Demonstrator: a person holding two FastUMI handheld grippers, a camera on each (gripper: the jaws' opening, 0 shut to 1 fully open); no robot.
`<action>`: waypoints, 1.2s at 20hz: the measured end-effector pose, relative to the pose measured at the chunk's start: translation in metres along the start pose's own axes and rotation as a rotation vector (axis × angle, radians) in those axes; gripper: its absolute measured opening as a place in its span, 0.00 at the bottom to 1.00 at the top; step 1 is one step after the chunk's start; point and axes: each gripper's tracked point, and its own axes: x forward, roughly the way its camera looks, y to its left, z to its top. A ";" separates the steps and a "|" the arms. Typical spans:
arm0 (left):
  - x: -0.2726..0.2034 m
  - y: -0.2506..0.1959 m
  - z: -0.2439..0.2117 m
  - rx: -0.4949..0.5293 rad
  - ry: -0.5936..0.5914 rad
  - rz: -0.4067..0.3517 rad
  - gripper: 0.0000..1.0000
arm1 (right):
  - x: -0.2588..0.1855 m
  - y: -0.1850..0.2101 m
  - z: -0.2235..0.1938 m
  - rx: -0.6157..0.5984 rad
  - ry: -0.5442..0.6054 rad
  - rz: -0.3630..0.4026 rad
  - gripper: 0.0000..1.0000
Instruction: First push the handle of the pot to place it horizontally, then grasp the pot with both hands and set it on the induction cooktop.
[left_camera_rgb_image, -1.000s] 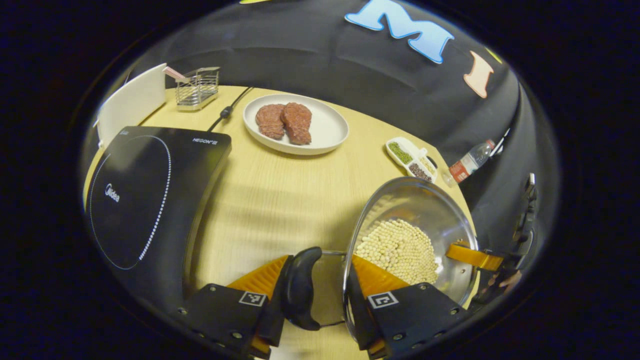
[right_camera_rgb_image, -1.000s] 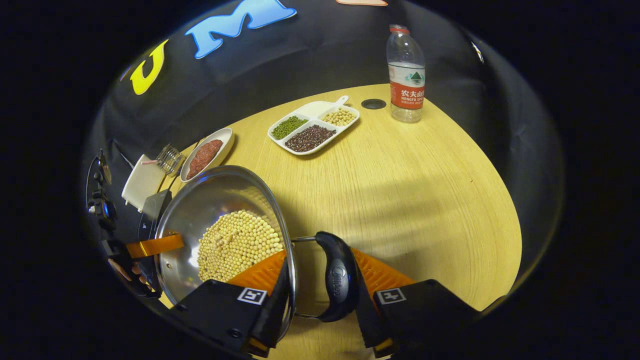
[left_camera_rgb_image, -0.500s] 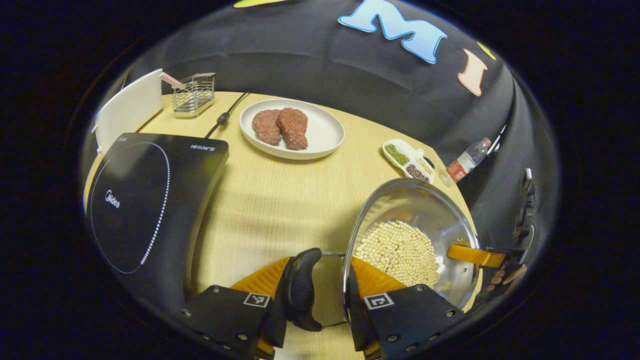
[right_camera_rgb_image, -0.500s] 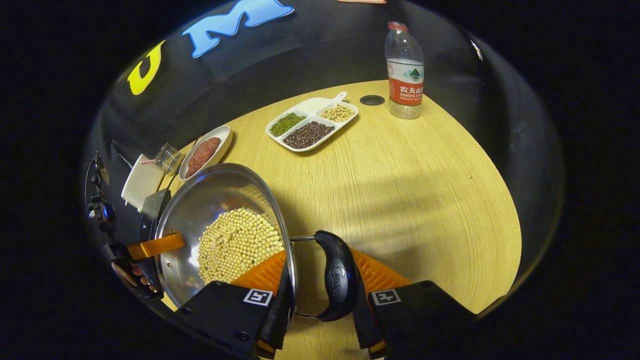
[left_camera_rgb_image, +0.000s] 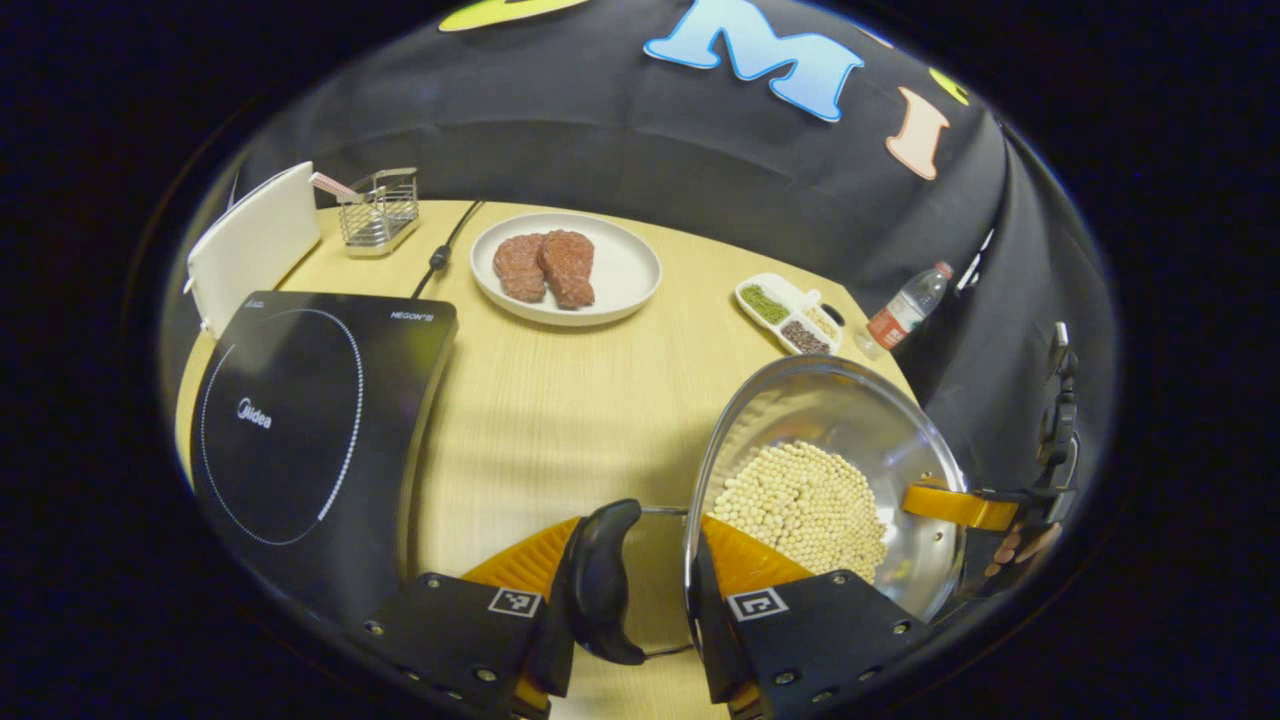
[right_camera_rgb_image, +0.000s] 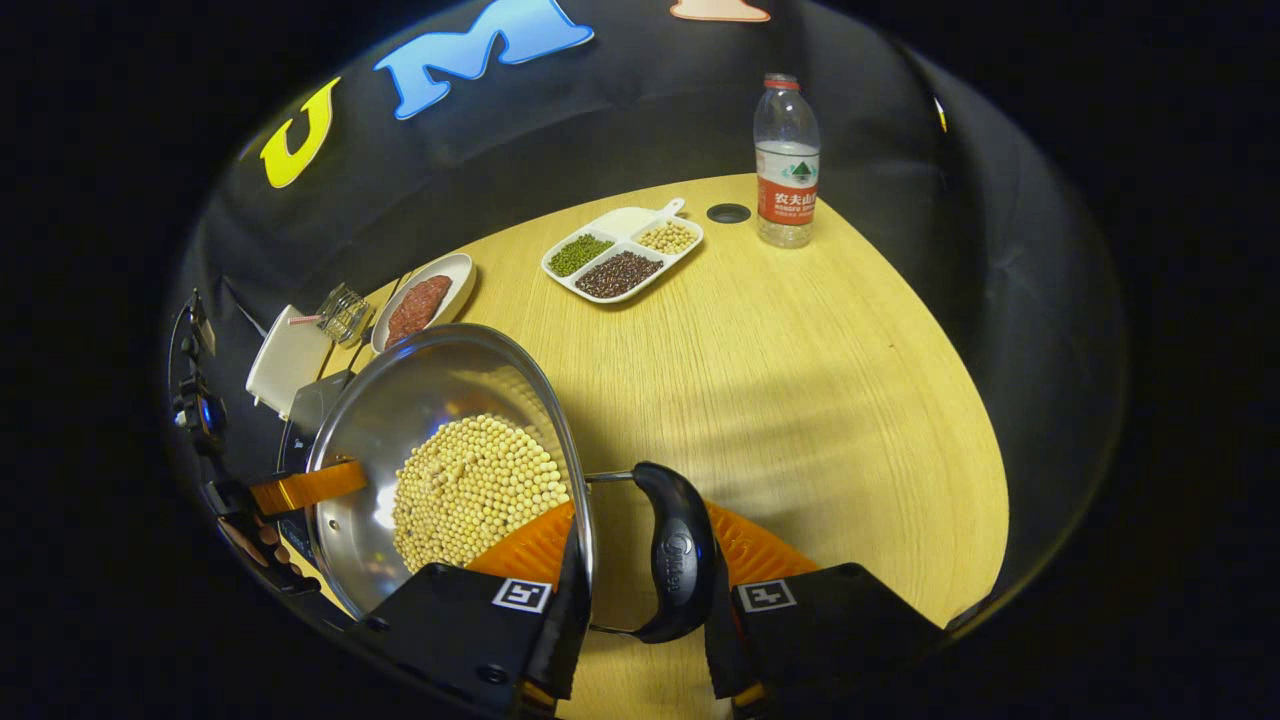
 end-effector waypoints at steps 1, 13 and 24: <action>-0.010 -0.002 -0.002 0.005 -0.001 -0.009 0.48 | -0.011 0.002 -0.005 0.007 -0.003 -0.005 0.50; -0.120 0.025 -0.035 0.047 0.010 -0.085 0.55 | -0.115 0.061 -0.073 0.060 -0.018 -0.039 0.53; -0.181 0.143 -0.039 0.024 -0.016 -0.046 0.52 | -0.108 0.175 -0.109 0.031 0.022 0.004 0.53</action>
